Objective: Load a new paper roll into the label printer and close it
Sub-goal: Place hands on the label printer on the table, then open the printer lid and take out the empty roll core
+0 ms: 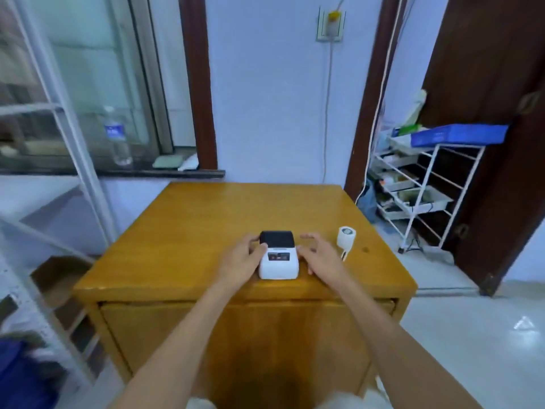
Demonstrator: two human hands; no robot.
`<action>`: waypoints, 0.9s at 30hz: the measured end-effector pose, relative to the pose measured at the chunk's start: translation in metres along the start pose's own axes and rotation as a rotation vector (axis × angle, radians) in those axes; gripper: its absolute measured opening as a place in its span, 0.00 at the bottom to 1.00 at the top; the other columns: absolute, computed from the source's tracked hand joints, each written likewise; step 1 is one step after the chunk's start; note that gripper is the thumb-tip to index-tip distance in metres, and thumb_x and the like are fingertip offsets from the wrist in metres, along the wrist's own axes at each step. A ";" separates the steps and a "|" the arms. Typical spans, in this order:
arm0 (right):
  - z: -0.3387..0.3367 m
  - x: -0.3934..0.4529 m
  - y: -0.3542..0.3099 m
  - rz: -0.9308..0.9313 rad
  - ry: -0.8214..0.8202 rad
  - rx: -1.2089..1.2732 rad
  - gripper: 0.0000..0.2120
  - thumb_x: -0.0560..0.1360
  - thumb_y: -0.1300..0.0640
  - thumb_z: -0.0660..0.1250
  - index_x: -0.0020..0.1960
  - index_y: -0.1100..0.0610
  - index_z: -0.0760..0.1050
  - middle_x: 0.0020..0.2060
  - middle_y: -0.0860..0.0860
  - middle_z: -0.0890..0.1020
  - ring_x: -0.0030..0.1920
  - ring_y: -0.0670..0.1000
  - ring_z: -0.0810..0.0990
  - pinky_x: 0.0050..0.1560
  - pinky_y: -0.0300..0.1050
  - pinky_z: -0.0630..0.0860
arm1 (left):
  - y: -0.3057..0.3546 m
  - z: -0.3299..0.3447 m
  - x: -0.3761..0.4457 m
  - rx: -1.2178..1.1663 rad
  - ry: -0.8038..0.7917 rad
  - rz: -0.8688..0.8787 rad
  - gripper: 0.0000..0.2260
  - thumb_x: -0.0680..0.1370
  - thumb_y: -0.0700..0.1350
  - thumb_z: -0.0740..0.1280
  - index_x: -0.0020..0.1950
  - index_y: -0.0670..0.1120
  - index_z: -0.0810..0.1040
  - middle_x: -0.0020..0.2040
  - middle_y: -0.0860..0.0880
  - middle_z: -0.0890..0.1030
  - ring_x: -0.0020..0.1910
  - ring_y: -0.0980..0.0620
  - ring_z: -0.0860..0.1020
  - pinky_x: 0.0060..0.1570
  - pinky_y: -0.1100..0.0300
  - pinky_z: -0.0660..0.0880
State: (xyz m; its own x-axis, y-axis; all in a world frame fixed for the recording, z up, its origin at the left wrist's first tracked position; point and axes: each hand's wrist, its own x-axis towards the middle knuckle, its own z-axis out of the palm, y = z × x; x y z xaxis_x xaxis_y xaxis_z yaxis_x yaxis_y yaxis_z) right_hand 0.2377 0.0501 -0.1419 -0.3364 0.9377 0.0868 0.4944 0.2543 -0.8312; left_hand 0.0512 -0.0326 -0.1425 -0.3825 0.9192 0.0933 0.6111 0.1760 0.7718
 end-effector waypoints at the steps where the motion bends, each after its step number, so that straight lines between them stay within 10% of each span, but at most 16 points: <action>1: -0.001 0.001 -0.001 -0.014 -0.007 -0.013 0.15 0.85 0.52 0.65 0.71 0.51 0.73 0.36 0.46 0.81 0.29 0.45 0.76 0.26 0.29 0.69 | 0.000 0.000 0.001 0.006 0.012 0.018 0.20 0.85 0.55 0.61 0.75 0.49 0.73 0.71 0.48 0.79 0.63 0.50 0.78 0.55 0.59 0.71; 16: 0.003 0.012 0.022 -0.106 0.000 0.037 0.13 0.85 0.53 0.65 0.68 0.53 0.80 0.49 0.52 0.88 0.29 0.44 0.77 0.41 0.42 0.77 | -0.011 0.005 0.008 -0.019 -0.002 0.064 0.22 0.85 0.56 0.61 0.79 0.54 0.69 0.74 0.54 0.78 0.69 0.51 0.77 0.58 0.59 0.69; 27: -0.005 0.005 0.018 -0.088 -0.096 0.177 0.12 0.81 0.59 0.70 0.63 0.50 0.79 0.49 0.58 0.88 0.31 0.40 0.80 0.29 0.33 0.72 | -0.014 0.007 0.008 0.041 0.015 0.093 0.22 0.85 0.57 0.57 0.80 0.55 0.67 0.75 0.55 0.77 0.71 0.47 0.76 0.63 0.54 0.71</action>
State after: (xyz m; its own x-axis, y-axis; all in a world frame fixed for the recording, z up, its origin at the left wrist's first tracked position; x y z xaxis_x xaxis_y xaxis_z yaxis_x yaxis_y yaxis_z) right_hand 0.2491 0.0611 -0.1536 -0.4512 0.8846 0.1175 0.3145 0.2808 -0.9067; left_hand 0.0445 -0.0251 -0.1571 -0.3331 0.9269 0.1728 0.6723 0.1050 0.7328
